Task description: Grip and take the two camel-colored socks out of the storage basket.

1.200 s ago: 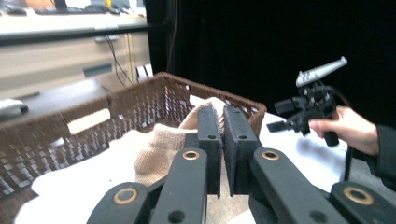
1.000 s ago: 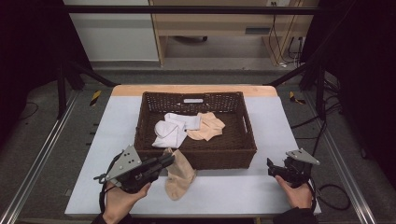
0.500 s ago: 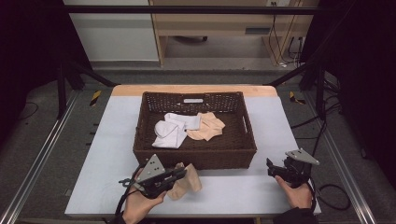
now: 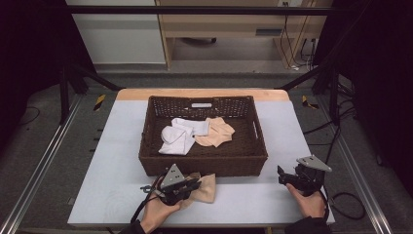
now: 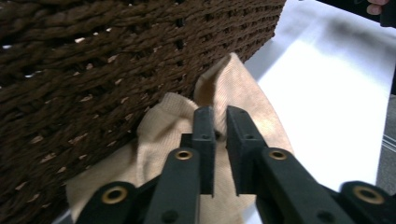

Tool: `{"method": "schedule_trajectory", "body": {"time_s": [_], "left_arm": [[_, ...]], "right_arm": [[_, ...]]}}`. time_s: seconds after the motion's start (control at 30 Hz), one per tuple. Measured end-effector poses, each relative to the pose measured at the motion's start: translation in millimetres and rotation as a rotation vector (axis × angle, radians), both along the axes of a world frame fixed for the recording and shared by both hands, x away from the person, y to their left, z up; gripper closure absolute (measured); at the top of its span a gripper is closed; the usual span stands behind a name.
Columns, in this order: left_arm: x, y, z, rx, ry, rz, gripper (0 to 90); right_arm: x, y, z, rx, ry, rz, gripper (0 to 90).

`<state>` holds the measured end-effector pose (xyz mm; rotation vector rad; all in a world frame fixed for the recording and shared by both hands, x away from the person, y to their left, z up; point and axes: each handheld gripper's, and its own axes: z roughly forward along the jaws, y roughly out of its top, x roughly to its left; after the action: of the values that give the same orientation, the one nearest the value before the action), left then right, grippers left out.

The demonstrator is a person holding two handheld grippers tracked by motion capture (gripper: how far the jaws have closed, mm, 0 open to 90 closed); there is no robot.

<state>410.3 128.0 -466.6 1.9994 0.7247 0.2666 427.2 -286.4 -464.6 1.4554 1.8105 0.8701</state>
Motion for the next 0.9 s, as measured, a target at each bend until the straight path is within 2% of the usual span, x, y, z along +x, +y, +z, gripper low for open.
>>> {"method": "schedule_trajectory", "body": {"time_s": [0.2,0.27,0.43,0.9], "left_arm": [[0.6,3.9,1.4,-0.001,-0.007,0.018,68.5],[0.2,10.4,5.1,-0.009,-0.019,0.04,61.6],[-3.3,26.6,11.7,-0.025,-0.043,0.088,52.5],[-14.3,82.2,5.2,-0.012,-0.047,0.19,42.6]], "right_arm": [[0.0,0.7,-0.5,-0.003,0.001,0.002,5.8],[0.0,0.4,-0.5,-0.005,0.001,0.002,5.8],[-0.5,-0.8,-0.5,0.0,0.0,-0.002,5.8],[-1.5,-3.0,-1.8,-0.002,0.001,-0.005,5.8]]}}
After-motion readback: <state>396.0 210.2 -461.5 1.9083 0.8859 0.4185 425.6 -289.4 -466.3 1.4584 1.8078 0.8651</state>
